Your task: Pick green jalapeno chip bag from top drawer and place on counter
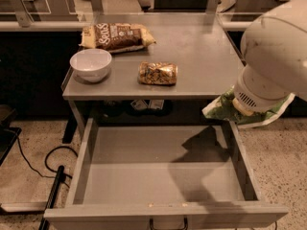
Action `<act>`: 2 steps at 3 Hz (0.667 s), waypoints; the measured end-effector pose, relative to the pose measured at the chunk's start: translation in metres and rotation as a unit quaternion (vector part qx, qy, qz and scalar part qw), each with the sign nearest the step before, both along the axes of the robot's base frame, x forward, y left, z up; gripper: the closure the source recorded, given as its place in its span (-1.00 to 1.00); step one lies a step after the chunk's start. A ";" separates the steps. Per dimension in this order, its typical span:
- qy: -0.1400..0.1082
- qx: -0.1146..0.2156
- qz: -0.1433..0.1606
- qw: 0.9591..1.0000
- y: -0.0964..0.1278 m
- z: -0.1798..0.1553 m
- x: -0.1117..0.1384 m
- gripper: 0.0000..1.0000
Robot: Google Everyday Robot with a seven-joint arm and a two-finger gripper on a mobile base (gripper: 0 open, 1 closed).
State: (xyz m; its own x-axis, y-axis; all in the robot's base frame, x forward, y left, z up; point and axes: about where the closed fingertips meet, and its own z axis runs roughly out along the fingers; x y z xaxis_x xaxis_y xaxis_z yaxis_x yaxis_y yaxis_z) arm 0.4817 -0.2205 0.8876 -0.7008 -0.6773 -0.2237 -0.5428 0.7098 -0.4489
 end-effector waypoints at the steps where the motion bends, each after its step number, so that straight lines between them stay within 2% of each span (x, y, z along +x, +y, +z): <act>1: -0.001 0.001 0.001 1.000 0.001 0.000 0.001 1.00; 2: -0.017 0.019 -0.002 1.000 0.014 0.010 0.030 1.00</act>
Offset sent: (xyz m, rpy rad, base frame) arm 0.0874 0.0384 0.0310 0.1087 -0.0984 -0.0159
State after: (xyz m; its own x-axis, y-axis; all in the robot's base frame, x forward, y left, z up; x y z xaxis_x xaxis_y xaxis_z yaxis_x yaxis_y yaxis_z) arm 0.5118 -0.2068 0.8977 -0.6953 -0.6648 -0.2730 -0.5243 0.7291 -0.4399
